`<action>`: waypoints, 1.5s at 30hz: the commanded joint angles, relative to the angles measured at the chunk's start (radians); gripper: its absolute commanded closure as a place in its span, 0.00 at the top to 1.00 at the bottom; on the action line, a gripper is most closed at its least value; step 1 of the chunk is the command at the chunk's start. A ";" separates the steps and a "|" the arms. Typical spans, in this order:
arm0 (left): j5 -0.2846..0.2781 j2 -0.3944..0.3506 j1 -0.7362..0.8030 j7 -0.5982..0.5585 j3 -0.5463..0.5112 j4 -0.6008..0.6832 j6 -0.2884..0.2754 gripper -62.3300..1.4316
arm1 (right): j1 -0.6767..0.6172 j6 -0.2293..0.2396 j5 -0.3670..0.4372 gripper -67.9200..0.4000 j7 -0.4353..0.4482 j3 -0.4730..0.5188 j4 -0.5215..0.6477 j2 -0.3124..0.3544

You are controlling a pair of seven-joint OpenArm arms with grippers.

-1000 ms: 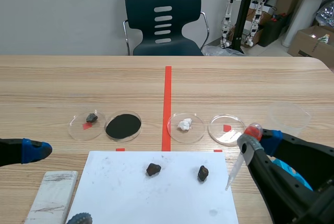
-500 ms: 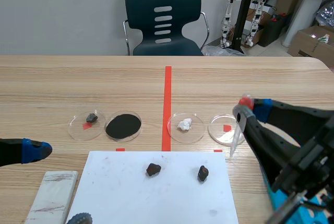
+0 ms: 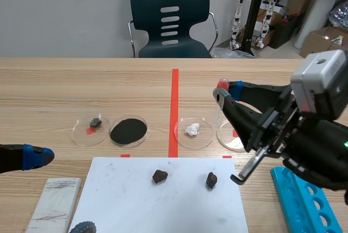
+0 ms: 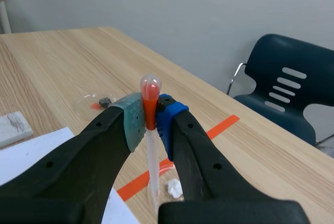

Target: Squeeze the dropper onto the mineral

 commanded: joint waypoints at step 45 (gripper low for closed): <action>-0.010 0.003 0.002 -0.014 -0.002 0.007 0.001 1.00 | 0.418 -0.367 0.224 0.10 0.084 -0.354 -0.513 -0.054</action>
